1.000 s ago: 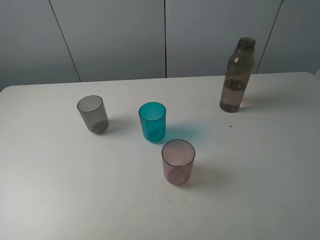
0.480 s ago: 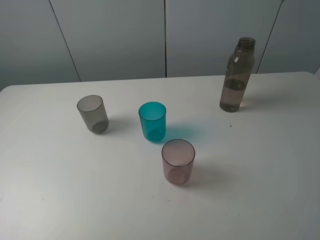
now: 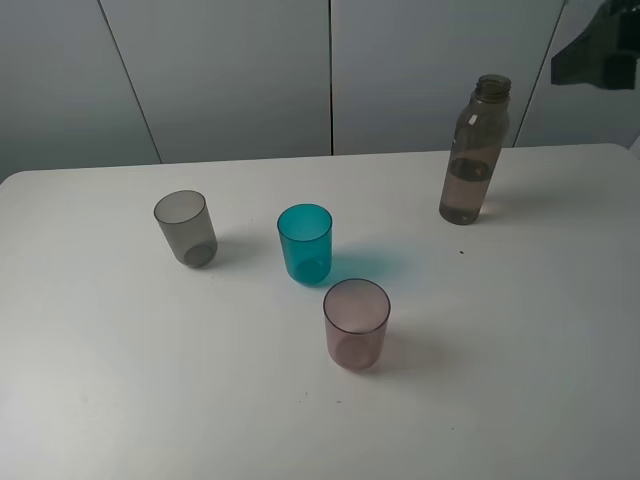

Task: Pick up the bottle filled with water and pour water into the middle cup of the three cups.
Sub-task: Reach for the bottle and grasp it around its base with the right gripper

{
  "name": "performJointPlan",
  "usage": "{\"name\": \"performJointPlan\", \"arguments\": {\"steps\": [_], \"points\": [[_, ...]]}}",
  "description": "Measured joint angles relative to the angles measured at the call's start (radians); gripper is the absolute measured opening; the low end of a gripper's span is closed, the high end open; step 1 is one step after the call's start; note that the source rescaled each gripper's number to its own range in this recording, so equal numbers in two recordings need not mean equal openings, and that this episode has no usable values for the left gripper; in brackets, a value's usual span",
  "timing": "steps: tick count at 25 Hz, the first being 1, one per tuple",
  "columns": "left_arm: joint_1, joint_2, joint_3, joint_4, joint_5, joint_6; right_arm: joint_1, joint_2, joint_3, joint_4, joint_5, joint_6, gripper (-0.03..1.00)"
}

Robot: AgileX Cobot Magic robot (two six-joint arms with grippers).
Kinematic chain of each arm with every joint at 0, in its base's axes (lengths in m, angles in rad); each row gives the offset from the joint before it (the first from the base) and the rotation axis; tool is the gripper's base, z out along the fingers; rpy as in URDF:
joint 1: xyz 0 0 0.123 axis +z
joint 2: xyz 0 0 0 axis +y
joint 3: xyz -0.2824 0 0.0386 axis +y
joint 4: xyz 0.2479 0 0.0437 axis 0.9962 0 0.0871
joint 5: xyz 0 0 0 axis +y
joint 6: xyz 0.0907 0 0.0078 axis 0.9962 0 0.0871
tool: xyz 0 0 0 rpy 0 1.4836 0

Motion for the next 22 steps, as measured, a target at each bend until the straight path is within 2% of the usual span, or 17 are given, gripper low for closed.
{"name": "performJointPlan", "arguments": {"steps": [7,10,14,20,22], "points": [[0.0,0.0,0.0,0.0,0.0,0.0,0.011,0.267,0.078,0.015,-0.044,0.0,0.66],[0.0,0.0,0.0,0.0,0.0,0.0,0.011,0.358,0.097,0.017,-0.11,0.0,0.66],[0.0,0.0,0.0,0.0,0.0,0.0,0.011,0.435,0.158,0.017,-0.314,0.0,0.66],[0.0,0.0,0.0,0.0,0.0,0.0,0.011,0.492,0.274,-0.007,-0.727,-0.013,0.66],[0.0,0.0,0.0,0.0,0.0,0.0,0.011,0.534,0.291,-0.007,-0.812,-0.013,0.66]]}}
